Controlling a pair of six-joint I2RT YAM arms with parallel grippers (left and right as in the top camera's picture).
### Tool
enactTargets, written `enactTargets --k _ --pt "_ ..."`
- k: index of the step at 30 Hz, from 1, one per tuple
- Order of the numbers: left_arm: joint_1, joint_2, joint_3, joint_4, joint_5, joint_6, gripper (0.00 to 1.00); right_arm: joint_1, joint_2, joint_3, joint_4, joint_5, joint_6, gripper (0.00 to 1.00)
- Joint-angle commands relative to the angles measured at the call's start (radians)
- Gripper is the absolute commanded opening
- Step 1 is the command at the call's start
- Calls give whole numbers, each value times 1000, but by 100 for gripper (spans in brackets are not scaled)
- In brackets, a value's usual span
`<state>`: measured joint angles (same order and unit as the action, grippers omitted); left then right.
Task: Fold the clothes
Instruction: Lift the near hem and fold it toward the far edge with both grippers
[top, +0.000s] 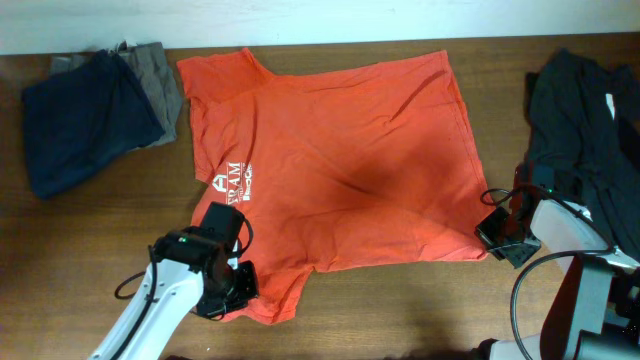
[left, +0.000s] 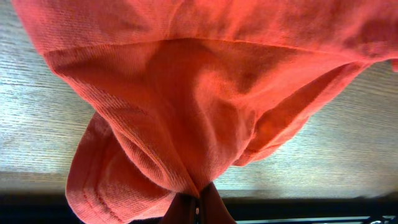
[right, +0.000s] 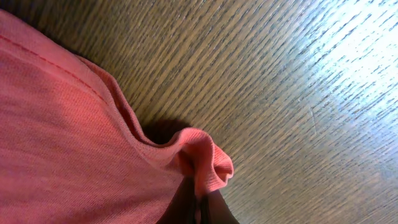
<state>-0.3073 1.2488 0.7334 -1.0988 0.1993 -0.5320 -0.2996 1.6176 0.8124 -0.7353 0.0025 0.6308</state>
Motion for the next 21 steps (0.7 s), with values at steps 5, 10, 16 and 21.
enactTargets --k 5,10,16,21 --pt "-2 -24 85 -1 -37 6 1 -3 -10 9 -10 -50 6 4" --pt "-2 -24 165 0 -135 6 1 -3 -40 38 -23 -85 6 4" --pt "-2 -24 219 87 -207 6 1 -3 -81 85 -25 -86 6 4" --pt "-2 -24 219 192 -228 6 1 -3 -94 156 -24 -90 6 4"
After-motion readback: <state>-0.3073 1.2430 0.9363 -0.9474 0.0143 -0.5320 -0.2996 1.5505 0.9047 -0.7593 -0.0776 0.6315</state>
